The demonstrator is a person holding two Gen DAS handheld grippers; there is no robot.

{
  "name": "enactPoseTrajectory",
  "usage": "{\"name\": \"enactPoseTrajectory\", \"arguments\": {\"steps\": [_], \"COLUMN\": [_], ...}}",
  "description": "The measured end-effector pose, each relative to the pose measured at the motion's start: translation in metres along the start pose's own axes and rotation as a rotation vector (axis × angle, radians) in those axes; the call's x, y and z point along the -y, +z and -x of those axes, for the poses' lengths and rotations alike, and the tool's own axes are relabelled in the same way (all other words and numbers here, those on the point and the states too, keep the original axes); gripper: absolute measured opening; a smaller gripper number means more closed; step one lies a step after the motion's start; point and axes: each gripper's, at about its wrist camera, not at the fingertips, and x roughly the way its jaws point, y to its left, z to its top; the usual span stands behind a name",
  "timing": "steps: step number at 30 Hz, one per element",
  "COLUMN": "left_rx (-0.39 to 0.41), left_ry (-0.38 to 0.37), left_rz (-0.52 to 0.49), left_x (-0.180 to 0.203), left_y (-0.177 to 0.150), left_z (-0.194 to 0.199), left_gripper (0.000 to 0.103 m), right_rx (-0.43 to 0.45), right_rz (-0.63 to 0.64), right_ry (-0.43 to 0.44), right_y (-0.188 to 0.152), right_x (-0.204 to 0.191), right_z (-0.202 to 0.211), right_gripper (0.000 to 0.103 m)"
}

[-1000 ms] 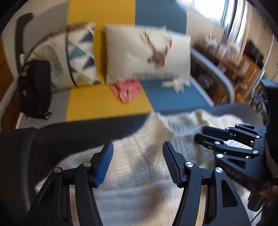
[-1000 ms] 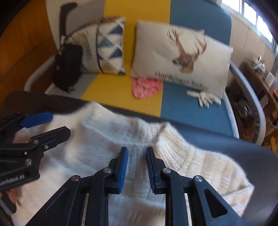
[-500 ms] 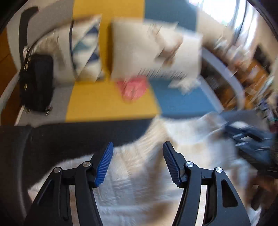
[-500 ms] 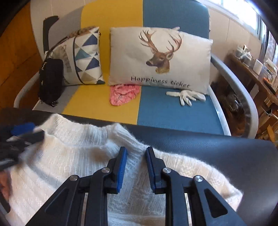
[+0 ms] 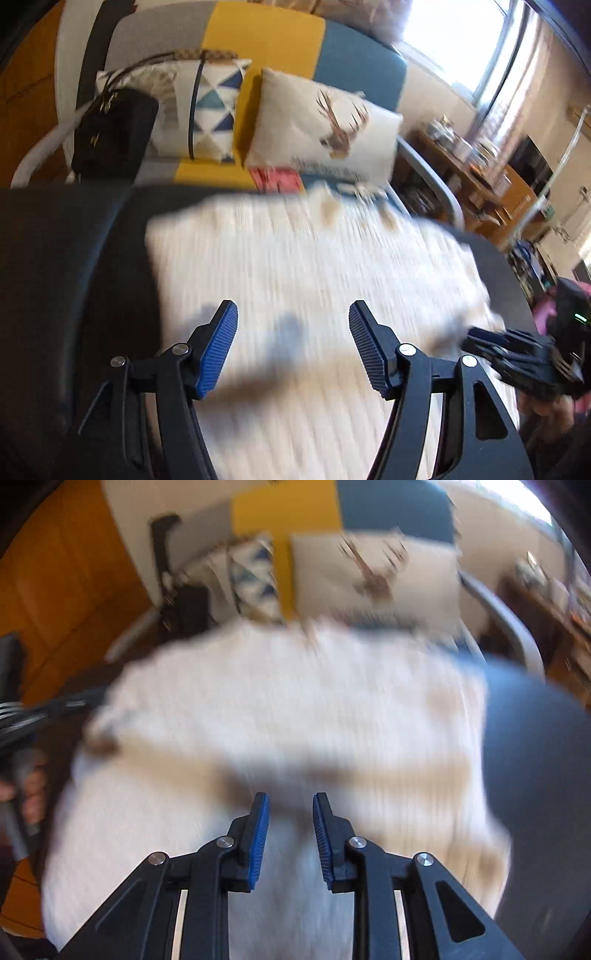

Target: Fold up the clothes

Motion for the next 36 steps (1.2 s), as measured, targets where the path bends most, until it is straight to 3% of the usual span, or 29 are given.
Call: {"name": "enactPoseTrajectory", "arguments": {"steps": [2, 4, 7, 9, 11, 13, 15, 18, 21, 23, 27, 29, 33, 36], "left_rx": [-0.028, -0.031, -0.043, -0.080, -0.104, -0.067, -0.036, -0.019, -0.022, 0.021, -0.059, -0.059, -0.064, -0.021], "left_ry": [-0.012, -0.034, -0.042, -0.047, 0.007, 0.034, 0.096, 0.131, 0.092, 0.087, 0.152, 0.191, 0.185, 0.138], "left_rz": [0.018, 0.044, 0.019, -0.007, -0.025, -0.093, -0.170, -0.231, -0.167, -0.130, -0.122, -0.136, -0.049, -0.060], "left_x": [0.003, 0.009, 0.023, 0.029, 0.028, 0.028, 0.034, 0.041, 0.032, 0.028, 0.019, 0.015, 0.004, 0.013], "left_y": [-0.032, -0.060, -0.099, -0.123, -0.145, -0.159, -0.169, -0.171, -0.172, -0.181, -0.206, -0.213, -0.202, -0.197], "left_z": [0.018, 0.039, 0.065, 0.072, 0.071, 0.073, 0.074, 0.075, 0.095, 0.117, 0.119, 0.117, 0.124, 0.133], "left_gripper": [0.066, 0.066, 0.066, 0.066, 0.066, 0.066, 0.066, 0.066, 0.066, 0.066, 0.066, 0.073, 0.074, 0.074], "right_rx": [0.067, 0.054, 0.094, 0.080, 0.043, 0.013, -0.010, 0.003, -0.009, 0.008, -0.060, -0.066, -0.037, -0.036], "right_rz": [0.002, -0.070, -0.102, -0.046, -0.010, -0.001, -0.003, -0.068, -0.126, -0.160, -0.173, -0.195, -0.269, -0.221], "right_ry": [-0.023, -0.049, 0.040, 0.036, 0.006, -0.056, -0.131, -0.121, -0.129, -0.102, -0.144, -0.127, -0.101, -0.170], "right_y": [-0.018, -0.022, -0.038, -0.060, -0.089, -0.119, -0.147, -0.163, -0.176, -0.188, -0.219, -0.233, -0.229, -0.217], "right_x": [0.003, 0.003, -0.011, -0.031, -0.045, -0.045, -0.033, -0.020, -0.007, 0.001, 0.007, 0.014, 0.023, 0.018], "right_z": [0.009, 0.024, 0.060, 0.077, 0.085, 0.085, 0.078, 0.092, 0.116, 0.135, 0.143, 0.149, 0.162, 0.155], "right_gripper": [0.024, 0.024, 0.024, 0.024, 0.024, 0.024, 0.024, 0.023, 0.024, 0.024, 0.025, 0.025, 0.024, 0.024]}}
